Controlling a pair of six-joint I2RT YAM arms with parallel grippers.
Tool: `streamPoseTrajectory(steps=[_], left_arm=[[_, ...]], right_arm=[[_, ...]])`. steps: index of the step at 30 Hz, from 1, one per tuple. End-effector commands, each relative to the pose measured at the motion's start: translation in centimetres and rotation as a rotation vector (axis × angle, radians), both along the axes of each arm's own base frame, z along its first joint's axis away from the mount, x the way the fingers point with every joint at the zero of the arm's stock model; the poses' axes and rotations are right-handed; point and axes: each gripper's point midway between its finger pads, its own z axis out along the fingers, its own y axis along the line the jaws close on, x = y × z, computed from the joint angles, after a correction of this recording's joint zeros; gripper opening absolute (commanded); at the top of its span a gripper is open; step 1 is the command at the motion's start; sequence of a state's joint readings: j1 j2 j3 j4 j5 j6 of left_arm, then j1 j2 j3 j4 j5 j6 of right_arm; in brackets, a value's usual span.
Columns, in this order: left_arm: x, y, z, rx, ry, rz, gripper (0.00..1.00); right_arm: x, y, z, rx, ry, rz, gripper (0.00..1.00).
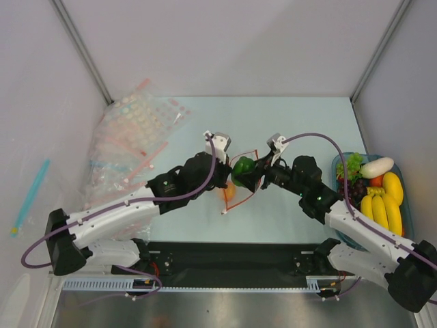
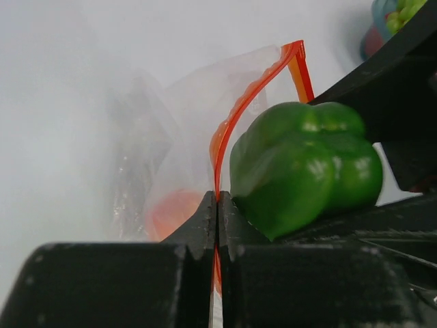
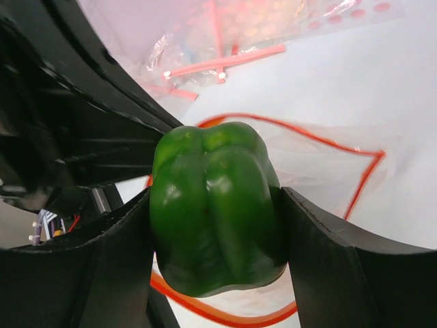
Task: Place the food in the zip-top bag and seal the zipper
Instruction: Place the fake vegetable in the zipper food storage bag.
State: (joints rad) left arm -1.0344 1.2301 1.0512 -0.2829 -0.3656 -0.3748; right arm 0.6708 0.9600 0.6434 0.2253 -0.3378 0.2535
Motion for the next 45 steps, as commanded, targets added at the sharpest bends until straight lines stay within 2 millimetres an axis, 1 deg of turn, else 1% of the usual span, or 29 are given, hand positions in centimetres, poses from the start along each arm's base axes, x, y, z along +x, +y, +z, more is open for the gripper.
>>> streamPoseTrajectory(steps=[1, 3, 4, 5, 8, 10, 11, 15, 19, 22, 24, 27, 29, 30, 32, 34, 35, 36, 37, 39, 40, 41, 44, 45], left_arm=[[-0.9, -0.4, 4.0, -0.162, -0.043, -0.036, 0.0], [-1.1, -0.2, 4.6, -0.189, -0.057, -0.039, 0.01], [-1.2, -0.1, 4.5, -0.197, -0.061, -0.042, 0.0], [-1.3, 0.2, 4.9, -0.212, -0.069, -0.041, 0.0], [-1.8, 0.2, 5.4, -0.239, -0.076, -0.06, 0.0], [-1.8, 0.0, 5.3, -0.244, -0.075, -0.065, 0.0], [-1.8, 0.0, 5.3, -0.244, -0.075, -0.067, 0.0], [-1.8, -0.5, 4.7, -0.239, -0.061, -0.076, 0.0], [-1.8, -1.0, 4.5, -0.25, -0.061, -0.09, 0.0], [-2.0, -1.3, 4.3, -0.249, -0.051, -0.106, 0.0], [-2.2, -1.4, 4.5, -0.258, -0.052, -0.119, 0.0], [-2.3, -1.7, 4.4, -0.264, -0.052, -0.131, 0.0], [-2.6, -1.9, 4.6, -0.272, -0.052, -0.154, 0.0], [-2.7, -1.9, 4.8, -0.278, -0.053, -0.162, 0.0], [-2.9, -2.0, 4.9, -0.294, -0.056, -0.172, 0.0], [-2.9, -2.0, 4.9, -0.299, -0.061, -0.169, 0.0], [-2.8, -2.0, 4.8, -0.296, -0.06, -0.168, 0.0], [-2.7, -2.0, 4.8, -0.293, -0.061, -0.165, 0.0], [-2.7, -2.0, 4.7, -0.29, -0.056, -0.161, 0.0], [-2.5, -1.7, 4.7, -0.292, -0.061, -0.144, 0.0], [-2.4, -1.6, 4.6, -0.292, -0.061, -0.133, 0.0], [-2.0, -1.3, 4.4, -0.287, -0.064, -0.109, 0.0], [-0.9, -0.1, 3.7, -0.251, -0.061, -0.024, 0.0], [-0.5, 0.2, 3.7, -0.245, -0.06, -0.003, 0.0]], right_arm=[[0.7, 0.5, 1.6, 0.042, -0.064, -0.01, 0.37], [1.3, 0.3, 1.1, 0.034, -0.051, -0.048, 0.38], [1.7, 0.0, 0.9, 0.031, -0.049, -0.079, 0.38], [1.9, 0.0, 0.9, 0.034, -0.05, -0.085, 0.38], [2.2, -0.1, 0.8, 0.041, -0.034, -0.109, 0.42], [2.7, -0.3, 0.5, 0.029, -0.022, -0.14, 0.5], [2.7, -0.3, 0.4, 0.027, -0.019, -0.143, 0.51], [2.6, 0.3, 0.3, 0.023, -0.01, -0.114, 0.5], [2.8, 0.8, -0.5, 0.009, 0.001, -0.114, 0.52], [2.9, 1.8, -1.2, -0.002, 0.023, -0.101, 0.52], [2.9, 2.4, -2.1, -0.034, 0.029, -0.101, 0.52], [3.6, 2.4, -3.2, -0.042, 0.042, -0.143, 0.52], [4.0, 2.4, -3.1, -0.025, 0.042, -0.163, 0.52], [4.1, 2.5, -3.5, -0.024, 0.053, -0.165, 0.52], [4.2, 2.4, -3.4, -0.014, 0.044, -0.178, 0.53], [4.3, 2.0, -3.4, -0.007, 0.041, -0.198, 0.54], [4.3, 1.9, -3.1, 0.003, 0.034, -0.199, 0.56], [4.2, 1.9, -3.1, 0.008, 0.037, -0.198, 0.84], [4.1, 2.0, -2.7, 0.022, 0.04, -0.196, 1.0], [3.8, 2.0, -2.7, 0.012, 0.041, -0.182, 1.0], [3.7, 1.8, -2.4, 0.01, 0.028, -0.181, 1.0], [3.6, 1.7, -2.6, 0.001, 0.028, -0.185, 1.0], [3.4, 1.2, -1.7, 0.017, 0.011, -0.192, 1.0], [3.3, 1.2, -1.5, 0.018, 0.008, -0.187, 0.98]])
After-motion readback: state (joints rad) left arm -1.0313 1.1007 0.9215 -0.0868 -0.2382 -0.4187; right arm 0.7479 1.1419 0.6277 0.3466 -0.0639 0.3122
